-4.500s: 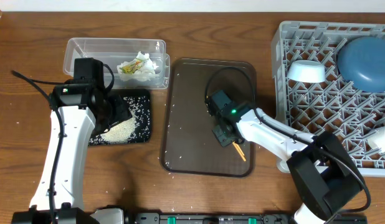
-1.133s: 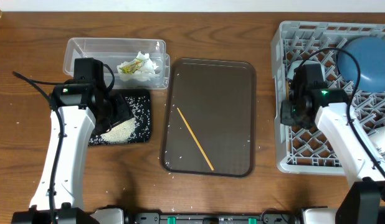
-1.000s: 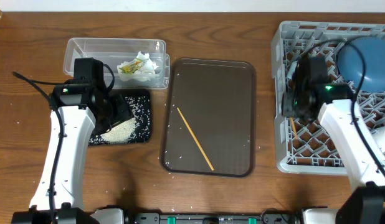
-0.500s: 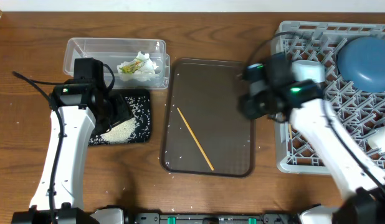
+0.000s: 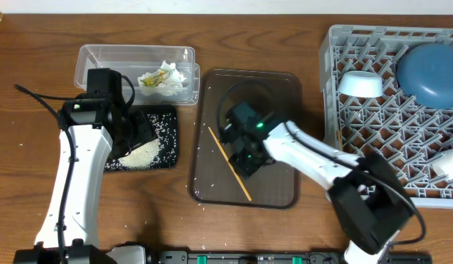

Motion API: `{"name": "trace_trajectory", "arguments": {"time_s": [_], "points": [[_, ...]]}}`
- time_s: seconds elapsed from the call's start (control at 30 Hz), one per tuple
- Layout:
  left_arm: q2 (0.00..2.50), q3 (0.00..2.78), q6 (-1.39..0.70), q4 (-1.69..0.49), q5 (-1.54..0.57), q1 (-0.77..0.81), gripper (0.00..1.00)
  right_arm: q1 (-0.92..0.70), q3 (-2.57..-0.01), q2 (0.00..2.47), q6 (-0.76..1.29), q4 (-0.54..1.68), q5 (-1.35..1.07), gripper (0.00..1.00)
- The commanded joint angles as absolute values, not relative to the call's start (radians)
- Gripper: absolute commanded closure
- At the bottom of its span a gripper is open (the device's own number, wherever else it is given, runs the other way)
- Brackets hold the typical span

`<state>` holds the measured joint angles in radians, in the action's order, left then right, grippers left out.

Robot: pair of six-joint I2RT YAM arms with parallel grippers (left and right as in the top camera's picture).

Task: Sort waste into correct bins and load items into the dishwasher rack
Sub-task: 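Return the right gripper to the tray and grasp the second chopstick, then carry the second chopstick right and insert it into the rack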

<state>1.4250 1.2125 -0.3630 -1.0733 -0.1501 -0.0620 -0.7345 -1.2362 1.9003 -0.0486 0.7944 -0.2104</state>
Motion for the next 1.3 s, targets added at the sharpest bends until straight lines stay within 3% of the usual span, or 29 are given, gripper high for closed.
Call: {"name": "trace_trajectory", "arguments": {"time_s": [0.0, 0.13, 0.43, 0.83, 1.27], "points": [[1.421, 1.213, -0.364, -1.076, -0.137, -0.066, 0.37, -0.775, -1.237, 1.942, -0.059, 0.786, -0.213, 0.50], [1.421, 1.213, -0.364, -1.076, -0.137, -0.066, 0.37, -0.793, -1.236, 1.969, -0.057, 0.777, -0.210, 0.53], [1.421, 1.213, -0.364, -1.076, -0.138, -0.066, 0.37, -0.792, -1.235, 2.027, 0.105, 0.780, -0.007, 0.99], [1.421, 1.213, -0.364, -1.076, -0.138, -0.066, 0.37, -0.650, -1.285, 1.832, 0.127, 0.830, 0.023, 0.99], [1.421, 1.213, -0.364, -1.076, -0.138, -0.066, 0.37, -0.251, -1.289, 1.569, 0.120, 0.933, 0.064, 0.99]]}}
